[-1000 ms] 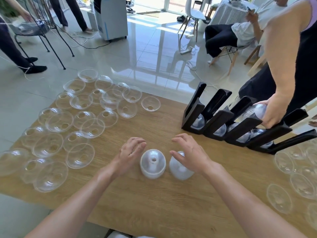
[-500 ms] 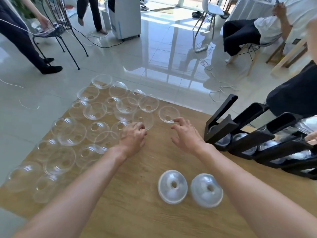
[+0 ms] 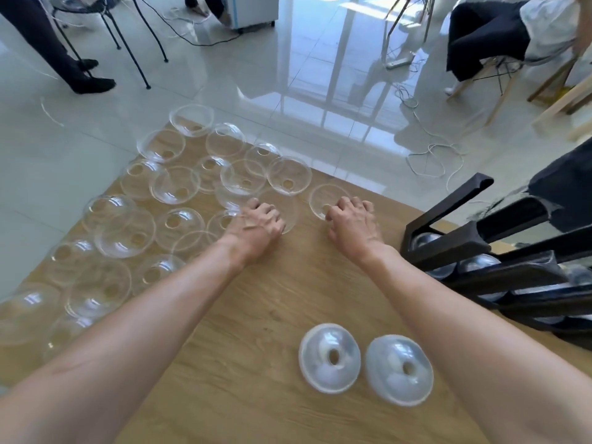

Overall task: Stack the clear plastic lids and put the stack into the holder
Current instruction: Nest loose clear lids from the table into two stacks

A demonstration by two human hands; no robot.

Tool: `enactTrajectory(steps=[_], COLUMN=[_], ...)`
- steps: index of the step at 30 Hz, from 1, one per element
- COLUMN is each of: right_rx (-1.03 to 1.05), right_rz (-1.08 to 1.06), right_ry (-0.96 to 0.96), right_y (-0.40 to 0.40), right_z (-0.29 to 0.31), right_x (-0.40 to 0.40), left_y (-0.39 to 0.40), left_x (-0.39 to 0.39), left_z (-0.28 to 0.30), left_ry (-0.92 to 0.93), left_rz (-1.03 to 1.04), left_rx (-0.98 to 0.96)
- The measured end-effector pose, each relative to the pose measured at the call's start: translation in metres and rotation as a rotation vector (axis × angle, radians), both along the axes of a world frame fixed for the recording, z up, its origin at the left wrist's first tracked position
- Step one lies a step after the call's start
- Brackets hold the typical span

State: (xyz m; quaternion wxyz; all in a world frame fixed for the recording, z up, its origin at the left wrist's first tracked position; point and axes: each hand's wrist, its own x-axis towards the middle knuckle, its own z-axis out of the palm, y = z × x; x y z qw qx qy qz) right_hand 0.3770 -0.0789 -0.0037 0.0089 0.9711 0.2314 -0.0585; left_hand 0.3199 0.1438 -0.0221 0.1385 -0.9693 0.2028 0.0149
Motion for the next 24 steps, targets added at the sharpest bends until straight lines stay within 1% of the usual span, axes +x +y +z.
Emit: enactTrajectory(steps=[3, 6, 9, 11, 13, 14, 16, 19, 21, 22, 23, 24], right_rx=[0.065, 0.158, 0.248, 0.314, 0.412, 0.474, 0.652, 0.939, 1.126, 1.183, 1.209, 1.219], right_rz=[-0.014, -0.014, -0.032, -0.058, -0.102, -0.143, -0.283, -0.551, -0.754, -0.828, -0.876, -0.908], right_ry=[-0.023, -0.067, -0.082, -0.058, -0.02, 0.02, 0.161, 0.456, 0.7, 0.793, 0.853, 0.896], right_y=[-0.003, -0.011, -0.017, -0.023, -0.03, -0.034, -0.044, -0.058, -0.064, -0.067, -0.07, -0.073], right_z=[-0.007, -0.01, -0.004, 0.005, 0.013, 0.018, 0.025, 0.028, 0.028, 0.026, 0.024, 0.021], right_x=[0.0, -0.003, -0.01, -0.018, -0.029, -0.036, -0.051, -0.066, -0.075, -0.079, -0.084, -0.088], left_y=[-0.002, -0.009, -0.016, -0.023, -0.029, -0.033, -0.038, -0.042, -0.043, -0.044, -0.044, -0.044], left_x=[0.0, -0.003, -0.005, -0.008, -0.015, -0.021, -0.035, -0.06, -0.076, -0.083, -0.09, -0.096], left_z=[0.004, 0.012, 0.022, 0.029, 0.033, 0.034, 0.04, 0.045, 0.043, 0.039, 0.034, 0.029], left_ry=[0.02, -0.046, -0.056, -0.063, -0.062, -0.053, -0.007, 0.147, 0.257, 0.297, 0.336, 0.373], left_rz=[-0.039, -0.092, -0.107, -0.095, -0.02, 0.032, 0.181, 0.455, 0.635, 0.736, 0.828, 0.901], left_rx=[-0.021, -0.056, -0.085, -0.132, -0.235, -0.347, -0.675, -1.224, -1.573, -1.708, -1.804, -1.857])
